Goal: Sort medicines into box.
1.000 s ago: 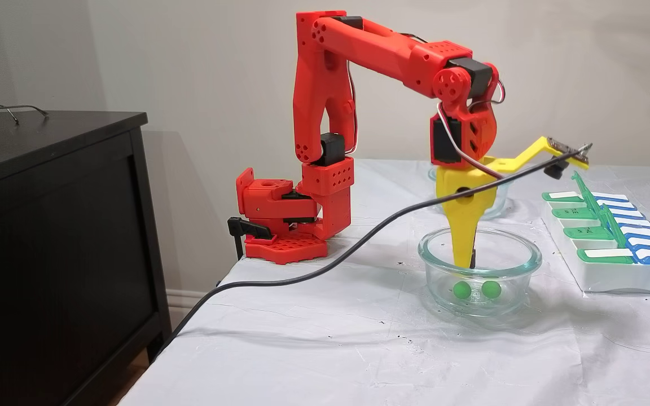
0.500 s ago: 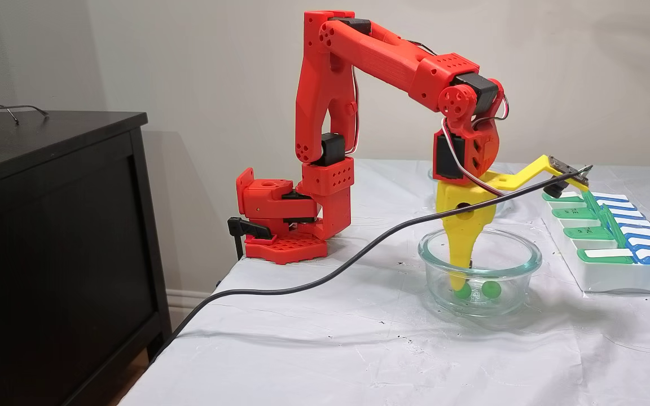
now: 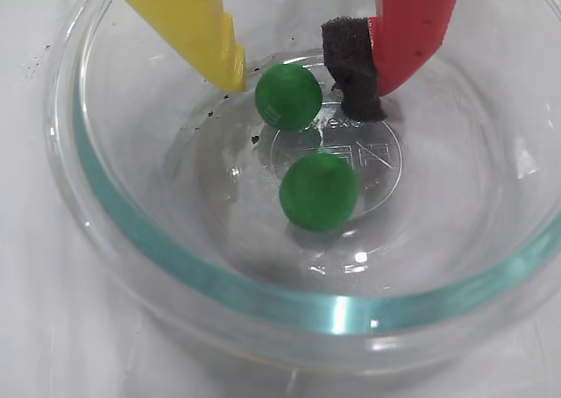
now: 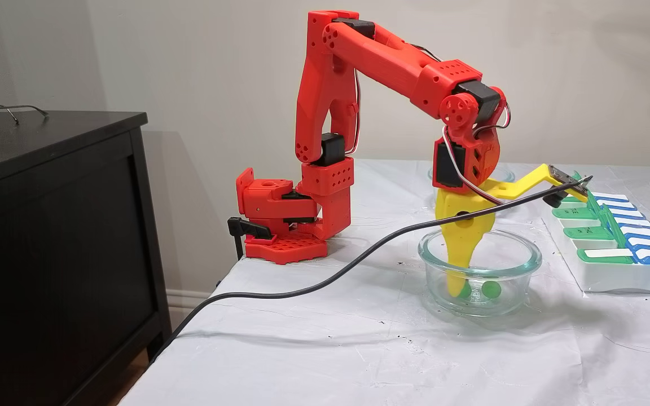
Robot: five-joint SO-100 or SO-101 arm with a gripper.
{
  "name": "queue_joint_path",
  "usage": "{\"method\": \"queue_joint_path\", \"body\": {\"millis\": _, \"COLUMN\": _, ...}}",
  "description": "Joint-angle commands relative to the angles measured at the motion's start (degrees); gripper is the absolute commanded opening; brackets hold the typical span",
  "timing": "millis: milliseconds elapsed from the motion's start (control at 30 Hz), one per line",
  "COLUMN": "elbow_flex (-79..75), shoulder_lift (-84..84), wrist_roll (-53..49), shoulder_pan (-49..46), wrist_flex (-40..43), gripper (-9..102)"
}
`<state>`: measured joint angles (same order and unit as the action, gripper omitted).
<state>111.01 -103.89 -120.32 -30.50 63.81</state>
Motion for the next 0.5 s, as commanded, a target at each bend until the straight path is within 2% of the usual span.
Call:
{"method": "queue_joint_path", "body": {"millis": 0, "elbow_flex": -2.9, "shoulder_lift": -1.2, "wrist_roll": -0.6, "shoulder_pan": 0.0, "wrist_flex": -1.2, "gripper": 19}}
{"method": "queue_joint_path", "body": {"millis": 467, "elbow_flex": 1.7, "shoulder_lift": -1.9, "wrist_roll": -0.7, "shoulder_pan": 1.2, "wrist_flex": -4.9, "gripper": 16}}
